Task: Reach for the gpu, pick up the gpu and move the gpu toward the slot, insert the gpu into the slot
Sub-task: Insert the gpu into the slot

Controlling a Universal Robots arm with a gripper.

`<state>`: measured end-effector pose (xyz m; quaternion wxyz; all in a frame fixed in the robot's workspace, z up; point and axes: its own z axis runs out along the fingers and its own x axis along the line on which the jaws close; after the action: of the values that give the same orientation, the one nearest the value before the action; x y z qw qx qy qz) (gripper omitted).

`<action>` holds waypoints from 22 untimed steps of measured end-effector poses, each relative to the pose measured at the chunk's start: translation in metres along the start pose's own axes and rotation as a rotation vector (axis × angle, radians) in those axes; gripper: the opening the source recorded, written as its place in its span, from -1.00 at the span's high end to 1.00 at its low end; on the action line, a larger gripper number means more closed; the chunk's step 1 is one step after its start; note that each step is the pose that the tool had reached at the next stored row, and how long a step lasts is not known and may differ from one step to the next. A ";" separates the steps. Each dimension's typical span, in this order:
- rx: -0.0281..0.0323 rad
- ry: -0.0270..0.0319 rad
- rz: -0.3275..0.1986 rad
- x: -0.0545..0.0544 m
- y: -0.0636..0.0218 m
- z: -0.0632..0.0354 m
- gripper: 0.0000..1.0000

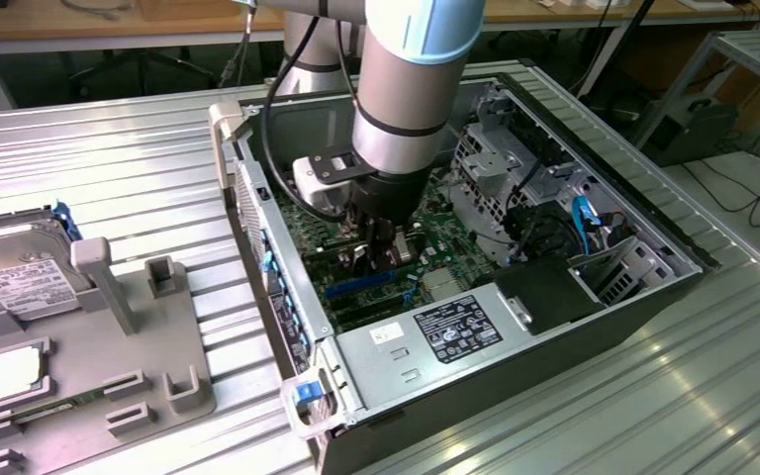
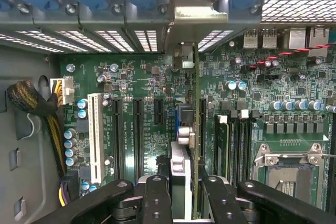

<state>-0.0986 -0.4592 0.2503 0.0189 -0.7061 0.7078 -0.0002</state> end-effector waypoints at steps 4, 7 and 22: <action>-0.0006 -0.0001 0.000 0.000 0.0013 0.0025 0.44; -0.0009 0.0000 0.000 0.000 0.0022 0.0040 0.44; -0.0008 0.0000 0.000 0.000 0.0054 0.0042 0.44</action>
<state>-0.1039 -0.4592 0.2459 0.0186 -0.7061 0.7078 0.0001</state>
